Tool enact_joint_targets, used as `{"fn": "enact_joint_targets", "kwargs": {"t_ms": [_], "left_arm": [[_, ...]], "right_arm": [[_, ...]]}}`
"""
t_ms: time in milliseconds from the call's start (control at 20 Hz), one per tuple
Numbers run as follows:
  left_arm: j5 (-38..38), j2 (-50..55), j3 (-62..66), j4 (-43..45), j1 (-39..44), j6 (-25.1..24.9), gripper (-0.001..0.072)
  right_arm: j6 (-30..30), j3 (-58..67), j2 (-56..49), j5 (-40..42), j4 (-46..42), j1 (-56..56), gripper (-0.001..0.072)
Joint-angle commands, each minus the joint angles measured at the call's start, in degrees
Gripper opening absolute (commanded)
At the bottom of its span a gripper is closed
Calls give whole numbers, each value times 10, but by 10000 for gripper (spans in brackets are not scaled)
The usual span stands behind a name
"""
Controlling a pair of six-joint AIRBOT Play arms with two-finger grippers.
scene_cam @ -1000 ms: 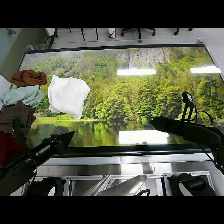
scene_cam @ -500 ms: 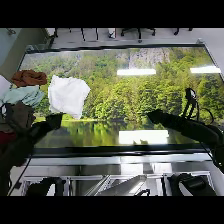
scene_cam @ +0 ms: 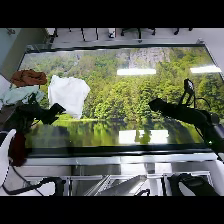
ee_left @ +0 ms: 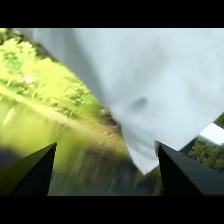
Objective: Fold the shirts.
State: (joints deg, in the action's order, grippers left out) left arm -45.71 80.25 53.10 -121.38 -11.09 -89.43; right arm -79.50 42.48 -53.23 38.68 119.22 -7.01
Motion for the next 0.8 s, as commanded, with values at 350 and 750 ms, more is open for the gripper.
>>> {"fn": "enact_joint_targets", "kwargs": {"t_ms": [350,750], "left_arm": [[2,125,158,-20,42,-20,14],[-100,-78,266,-46,240,-33,14]], "right_arm": [[-14,22,-47,16,0,1,519],[-61,132,-39,173,0,2,497]]}}
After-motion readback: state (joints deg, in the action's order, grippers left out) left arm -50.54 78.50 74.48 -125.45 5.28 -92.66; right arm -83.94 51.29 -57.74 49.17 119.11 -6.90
